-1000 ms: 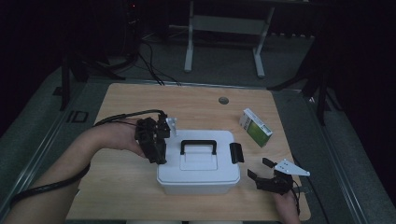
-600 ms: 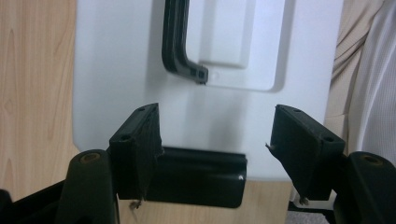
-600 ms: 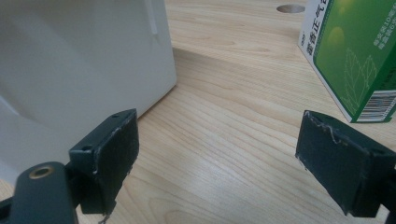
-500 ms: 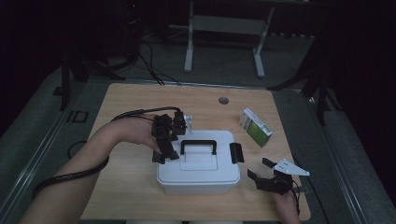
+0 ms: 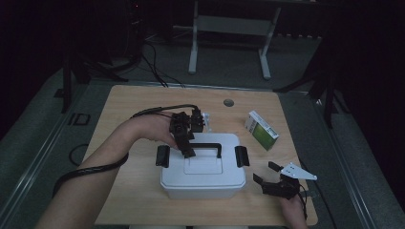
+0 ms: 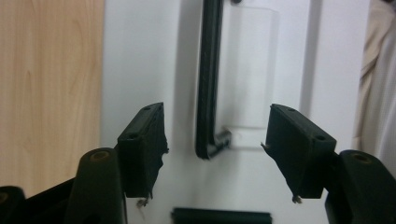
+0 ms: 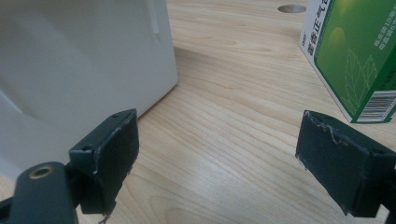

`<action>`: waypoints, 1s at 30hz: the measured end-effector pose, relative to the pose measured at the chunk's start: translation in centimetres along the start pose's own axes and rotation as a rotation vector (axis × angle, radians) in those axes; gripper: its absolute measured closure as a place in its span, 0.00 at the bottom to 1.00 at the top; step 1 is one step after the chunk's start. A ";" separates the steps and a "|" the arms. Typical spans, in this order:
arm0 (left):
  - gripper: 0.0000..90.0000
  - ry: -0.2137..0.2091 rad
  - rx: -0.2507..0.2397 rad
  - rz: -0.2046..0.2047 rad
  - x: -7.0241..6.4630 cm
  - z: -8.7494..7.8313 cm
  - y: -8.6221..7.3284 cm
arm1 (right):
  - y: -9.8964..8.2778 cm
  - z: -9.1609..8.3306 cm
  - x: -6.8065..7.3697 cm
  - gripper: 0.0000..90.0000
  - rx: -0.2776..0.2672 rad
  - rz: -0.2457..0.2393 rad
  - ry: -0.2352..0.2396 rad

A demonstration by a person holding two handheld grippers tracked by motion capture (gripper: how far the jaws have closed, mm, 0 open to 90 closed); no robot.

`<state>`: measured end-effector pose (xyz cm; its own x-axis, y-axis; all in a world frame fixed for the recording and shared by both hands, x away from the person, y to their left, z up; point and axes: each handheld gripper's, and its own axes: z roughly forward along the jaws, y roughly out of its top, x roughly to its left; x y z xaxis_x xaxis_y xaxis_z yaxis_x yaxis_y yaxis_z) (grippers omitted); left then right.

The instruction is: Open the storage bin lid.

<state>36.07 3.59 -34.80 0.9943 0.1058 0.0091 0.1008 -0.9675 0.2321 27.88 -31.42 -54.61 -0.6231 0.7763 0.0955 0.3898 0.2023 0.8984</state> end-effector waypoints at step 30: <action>0.92 -0.096 0.093 0.039 -0.3 3.0 3.5 | 0.0 0.1 0.0 0.14 -0.002 0.002 0.010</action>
<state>36.25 -0.53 -36.88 0.9958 0.0491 -0.0778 0.0598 -0.9880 0.1421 27.90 -31.40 -54.68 -0.6293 0.7705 0.1012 0.3896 0.2001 0.8990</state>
